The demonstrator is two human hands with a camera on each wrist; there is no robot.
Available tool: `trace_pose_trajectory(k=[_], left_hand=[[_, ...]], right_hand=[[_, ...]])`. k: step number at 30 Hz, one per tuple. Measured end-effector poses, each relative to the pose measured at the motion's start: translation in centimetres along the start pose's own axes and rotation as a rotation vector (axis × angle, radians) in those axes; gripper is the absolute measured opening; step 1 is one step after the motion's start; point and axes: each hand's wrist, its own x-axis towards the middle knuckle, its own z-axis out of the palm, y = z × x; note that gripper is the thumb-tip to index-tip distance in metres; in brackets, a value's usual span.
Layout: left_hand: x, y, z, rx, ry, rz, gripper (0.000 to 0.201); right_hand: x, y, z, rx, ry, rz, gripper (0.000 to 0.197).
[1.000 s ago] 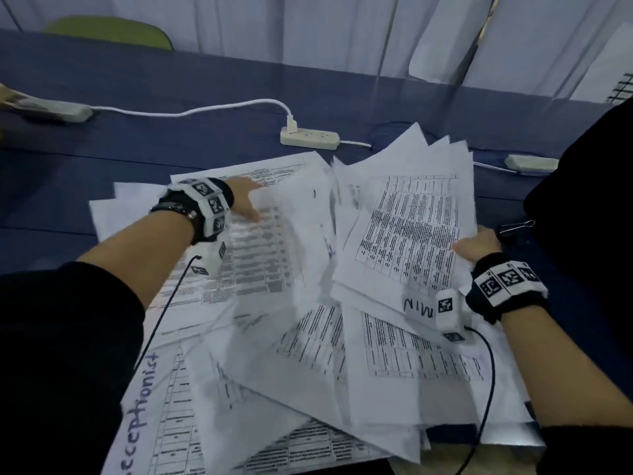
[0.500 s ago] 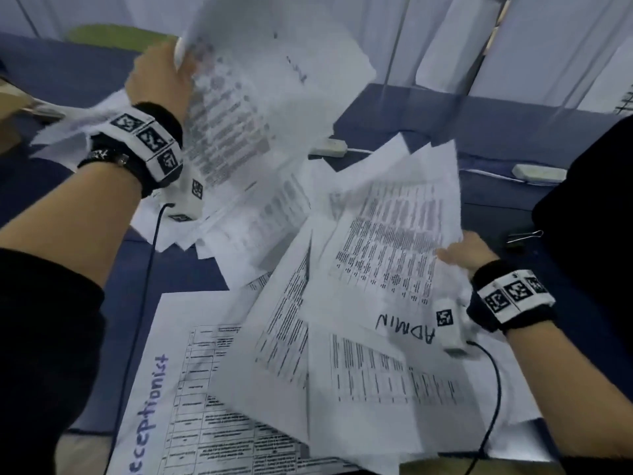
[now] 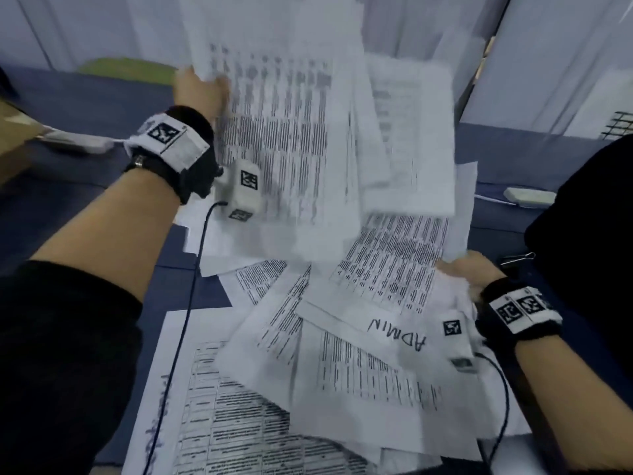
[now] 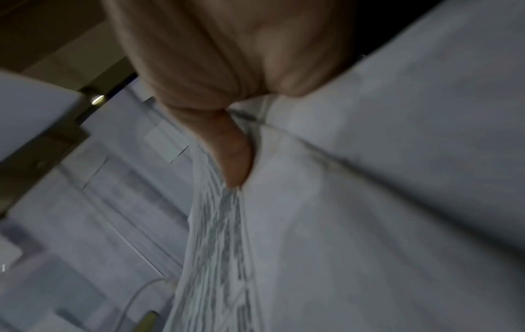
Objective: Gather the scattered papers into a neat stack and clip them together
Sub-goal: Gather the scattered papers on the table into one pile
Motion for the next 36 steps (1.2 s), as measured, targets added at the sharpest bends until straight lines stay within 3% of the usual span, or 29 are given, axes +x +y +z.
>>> trace_pose_trajectory(k=[2, 3, 5, 8, 11, 12, 14, 16, 19, 23, 26, 29, 32, 36], left_hand=[[-1.6, -0.4, 1.0, 0.045, -0.12, 0.081, 0.048], [-2.3, -0.8, 1.5, 0.092, -0.173, 0.092, 0.043], [-3.5, -1.9, 2.4, 0.211, -0.293, 0.102, 0.033], [-5.8, -2.9, 3.6, 0.387, -0.561, 0.179, 0.028], [-6.9, -4.3, 5.1, 0.402, -0.718, 0.199, 0.01], [-7.2, -4.5, 5.5, 0.4, -0.748, 0.204, 0.011], [-7.8, -4.6, 6.5, 0.385, -0.763, 0.245, 0.013], [-8.4, -4.2, 7.2, 0.358, -0.722, 0.27, 0.012], [-8.2, -4.1, 7.8, 0.311, -0.609, 0.259, 0.02], [-6.4, -4.4, 6.3, 0.334, -0.384, 0.18, 0.029], [-4.2, -4.9, 4.7, 0.329, -0.319, 0.102, 0.03], [-3.0, -5.4, 3.3, 0.369, -0.44, -0.025, 0.047], [-4.3, -6.3, 2.7, 0.627, -0.615, -0.153, 0.048], [-7.9, -8.6, 3.9, 0.679, -0.792, -0.24, 0.032]], right_hand=[[0.7, 1.1, -0.5, 0.117, -0.095, 0.029, 0.081], [0.6, 1.5, -0.4, 0.149, -0.124, 0.036, 0.085], [-0.1, 1.6, 0.0, 0.241, -0.187, 0.045, 0.076], [-0.9, 1.7, 0.7, 0.35, -0.282, 0.077, 0.044], [-1.8, 1.8, 1.7, 0.293, -0.388, 0.114, 0.087], [-2.0, 1.8, 2.0, 0.277, -0.425, 0.114, 0.087], [-2.7, 1.8, 2.8, 0.171, -0.509, 0.095, 0.058], [-3.4, 1.7, 3.8, 0.015, -0.462, 0.055, 0.039], [-2.9, 2.4, 4.4, -0.088, -0.375, 0.046, 0.036], [-1.9, 2.7, 3.7, -0.109, -0.265, 0.047, 0.053], [-1.2, 2.9, 2.6, -0.043, -0.197, 0.056, 0.057], [-0.6, 3.2, 2.3, 0.054, -0.164, 0.085, 0.065], [-0.2, 3.7, 3.0, 0.183, -0.156, 0.124, 0.071], [-1.3, 3.8, 3.8, 0.291, -0.183, 0.214, 0.033]])
